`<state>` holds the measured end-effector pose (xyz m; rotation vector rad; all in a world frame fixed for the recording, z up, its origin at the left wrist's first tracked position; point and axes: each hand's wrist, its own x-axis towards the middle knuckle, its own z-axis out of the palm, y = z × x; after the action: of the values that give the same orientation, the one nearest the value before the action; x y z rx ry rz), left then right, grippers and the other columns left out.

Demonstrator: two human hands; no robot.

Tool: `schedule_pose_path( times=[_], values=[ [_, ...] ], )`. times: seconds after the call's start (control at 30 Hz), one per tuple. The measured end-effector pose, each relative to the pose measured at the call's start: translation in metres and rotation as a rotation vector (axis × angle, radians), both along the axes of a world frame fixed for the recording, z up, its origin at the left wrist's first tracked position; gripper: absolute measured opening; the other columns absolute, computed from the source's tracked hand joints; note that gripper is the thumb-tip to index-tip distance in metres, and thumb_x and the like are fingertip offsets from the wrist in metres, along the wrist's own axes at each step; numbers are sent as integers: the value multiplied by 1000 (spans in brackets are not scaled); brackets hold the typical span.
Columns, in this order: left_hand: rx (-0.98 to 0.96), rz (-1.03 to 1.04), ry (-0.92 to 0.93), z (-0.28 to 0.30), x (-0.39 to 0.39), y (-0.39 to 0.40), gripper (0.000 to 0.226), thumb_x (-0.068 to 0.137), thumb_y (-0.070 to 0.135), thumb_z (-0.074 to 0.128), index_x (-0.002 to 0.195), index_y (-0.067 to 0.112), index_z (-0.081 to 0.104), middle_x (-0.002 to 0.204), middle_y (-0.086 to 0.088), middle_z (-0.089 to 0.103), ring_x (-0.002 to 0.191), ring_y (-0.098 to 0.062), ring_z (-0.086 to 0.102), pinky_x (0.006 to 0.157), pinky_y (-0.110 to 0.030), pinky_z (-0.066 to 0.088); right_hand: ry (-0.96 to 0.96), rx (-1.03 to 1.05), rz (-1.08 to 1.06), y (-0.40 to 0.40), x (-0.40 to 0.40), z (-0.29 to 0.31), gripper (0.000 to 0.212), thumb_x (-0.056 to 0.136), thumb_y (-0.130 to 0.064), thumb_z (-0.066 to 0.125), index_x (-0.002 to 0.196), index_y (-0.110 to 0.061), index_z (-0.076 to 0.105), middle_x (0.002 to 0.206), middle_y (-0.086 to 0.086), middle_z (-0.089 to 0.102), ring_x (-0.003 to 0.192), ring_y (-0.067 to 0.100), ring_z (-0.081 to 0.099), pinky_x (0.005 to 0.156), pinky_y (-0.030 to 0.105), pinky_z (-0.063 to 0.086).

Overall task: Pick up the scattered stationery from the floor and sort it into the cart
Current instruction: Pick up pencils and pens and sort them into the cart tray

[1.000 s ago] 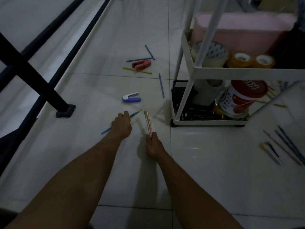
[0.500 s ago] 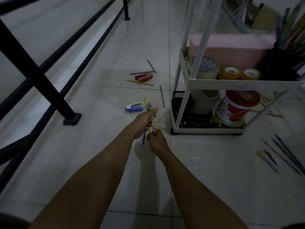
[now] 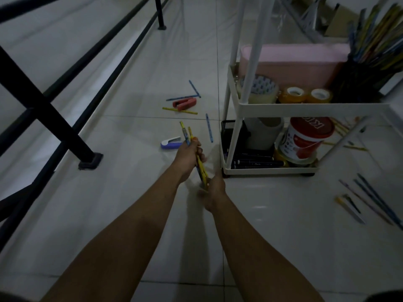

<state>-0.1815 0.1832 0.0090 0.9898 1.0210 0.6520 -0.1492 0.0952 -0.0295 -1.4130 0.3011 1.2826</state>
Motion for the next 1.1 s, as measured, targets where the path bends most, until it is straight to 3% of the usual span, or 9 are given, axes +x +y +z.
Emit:
schedule_pose_path(
  times=[0.1, 0.23, 0.37, 0.47, 0.57, 0.67, 0.77, 0.9, 1.1],
  values=[
    [-13, -13, -19, -1, -2, -3, 26, 102, 23, 40, 80, 10, 48, 58, -1, 38, 48, -15, 39, 54, -30, 39, 255, 228, -143, -5, 0, 8, 69, 101, -53, 22, 123, 5, 52, 111, 21, 57, 122, 39, 51, 106, 45, 41],
    [-90, -12, -56, -2, -6, -9, 31, 100, 22, 45, 71, 13, 42, 52, -1, 39, 45, -15, 37, 49, -28, 37, 342, 305, -227, 5, 4, 12, 66, 103, -50, 21, 120, 4, 55, 105, 21, 62, 100, 34, 59, 106, 48, 40],
    [-115, -9, -62, -1, -13, -7, 32, 98, 24, 48, 69, 17, 38, 52, 1, 31, 44, -14, 31, 49, -28, 31, 71, 123, 30, 6, 3, 13, 63, 99, -58, 22, 117, -8, 55, 116, 14, 57, 110, 30, 54, 97, 42, 39],
    [90, -65, 119, -3, -22, -4, 27, 91, 18, 60, 71, 18, 41, 53, 2, 32, 47, -13, 30, 49, -28, 29, -201, 54, 81, 7, 0, 14, 48, 98, -50, 33, 98, -12, 62, 103, 8, 61, 88, 21, 55, 79, 34, 43],
    [308, -144, 298, -10, -34, -6, 21, 82, 12, 67, 70, 13, 49, 53, -1, 39, 45, -12, 37, 47, -25, 33, -439, 104, 78, 10, -2, 19, 26, 91, -38, 47, 86, -22, 67, 99, 3, 64, 95, 20, 58, 91, 40, 48],
    [486, -216, 441, -17, -43, -9, 18, 77, 10, 73, 70, 7, 57, 59, -3, 54, 52, -9, 49, 53, -24, 40, -627, 226, 107, 11, 0, 28, 19, 88, -26, 52, 77, -28, 66, 86, -7, 63, 85, 9, 59, 81, 31, 48],
    [633, -314, 544, -14, -47, -14, 16, 76, 12, 72, 90, 7, 67, 79, -7, 68, 72, -18, 64, 63, -29, 49, -685, 283, 211, 13, -1, 32, 20, 87, -37, 60, 91, -21, 71, 91, 1, 69, 87, 15, 65, 78, 30, 52],
    [828, -441, 620, -7, -48, -18, 46, 78, 13, 61, 123, 14, 63, 101, -13, 72, 90, -26, 68, 73, -36, 55, -693, 320, 239, 14, -2, 37, 27, 89, -36, 65, 99, -12, 70, 93, 6, 72, 90, 16, 68, 85, 40, 56],
    [701, -470, 614, 19, -51, -22, 10, 80, 13, 71, 74, 17, 64, 68, -2, 62, 63, -14, 57, 58, -26, 40, -777, 330, 153, -1, -1, 68, 20, 96, -24, 58, 84, -9, 63, 79, 6, 64, 78, 16, 64, 70, 31, 52]
  ],
)
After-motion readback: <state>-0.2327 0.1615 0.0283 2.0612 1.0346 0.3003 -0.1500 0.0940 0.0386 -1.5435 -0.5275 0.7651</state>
